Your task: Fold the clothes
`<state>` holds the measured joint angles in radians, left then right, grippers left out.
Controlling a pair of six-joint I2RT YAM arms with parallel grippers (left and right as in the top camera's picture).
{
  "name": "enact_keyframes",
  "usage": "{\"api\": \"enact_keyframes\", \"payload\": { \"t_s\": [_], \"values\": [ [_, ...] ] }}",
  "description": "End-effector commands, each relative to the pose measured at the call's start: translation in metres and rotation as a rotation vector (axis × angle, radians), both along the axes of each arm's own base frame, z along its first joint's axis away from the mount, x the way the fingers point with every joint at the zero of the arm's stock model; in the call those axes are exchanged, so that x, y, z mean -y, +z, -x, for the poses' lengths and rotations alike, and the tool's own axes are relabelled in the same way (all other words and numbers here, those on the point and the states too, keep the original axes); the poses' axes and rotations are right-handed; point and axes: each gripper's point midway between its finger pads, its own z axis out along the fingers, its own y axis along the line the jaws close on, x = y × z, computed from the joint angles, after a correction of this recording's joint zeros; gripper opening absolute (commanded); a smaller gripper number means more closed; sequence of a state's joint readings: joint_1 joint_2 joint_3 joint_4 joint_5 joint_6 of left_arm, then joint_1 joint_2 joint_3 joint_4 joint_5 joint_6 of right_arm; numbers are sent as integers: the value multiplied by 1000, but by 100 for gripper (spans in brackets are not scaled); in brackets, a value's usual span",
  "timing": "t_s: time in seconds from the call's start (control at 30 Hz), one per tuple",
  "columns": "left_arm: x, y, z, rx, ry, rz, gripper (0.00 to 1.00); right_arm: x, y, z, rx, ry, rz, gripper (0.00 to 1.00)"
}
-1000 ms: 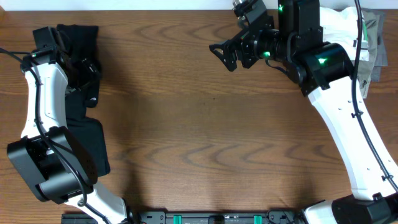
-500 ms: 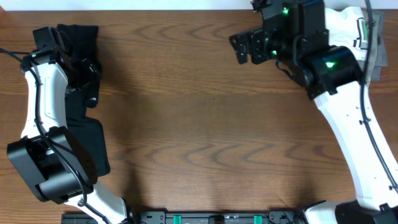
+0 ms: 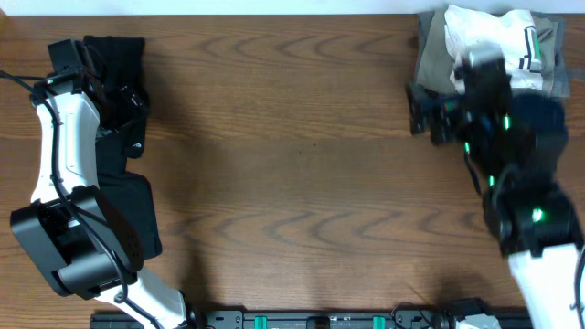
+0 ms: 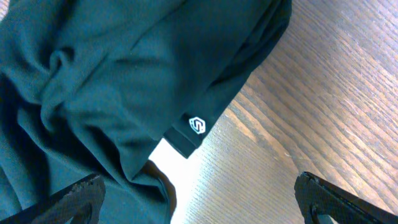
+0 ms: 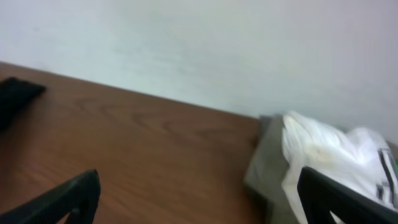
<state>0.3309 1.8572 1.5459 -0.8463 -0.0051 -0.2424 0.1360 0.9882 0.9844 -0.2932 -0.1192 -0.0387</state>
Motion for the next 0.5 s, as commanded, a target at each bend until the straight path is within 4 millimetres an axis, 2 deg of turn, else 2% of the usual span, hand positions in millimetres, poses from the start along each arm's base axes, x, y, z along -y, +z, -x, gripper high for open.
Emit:
{"api": "enact_keyframes", "payload": {
  "t_s": [0.0, 0.17, 0.3, 0.47],
  "values": [
    [-1, -7, 1, -18, 7, 1, 98, 22, -39, 21, 1, -67, -43, 99],
    [-1, -7, 1, -18, 7, 1, 98, 42, -83, 47, 90, -130, -74, 99],
    [-1, -7, 2, -18, 8, 1, 98, 49, -113, 59, 161, -151, -77, 99],
    [-1, -7, 1, -18, 7, 1, 98, 57, -155, 69, 151, -181, -75, 99]
  ]
}}
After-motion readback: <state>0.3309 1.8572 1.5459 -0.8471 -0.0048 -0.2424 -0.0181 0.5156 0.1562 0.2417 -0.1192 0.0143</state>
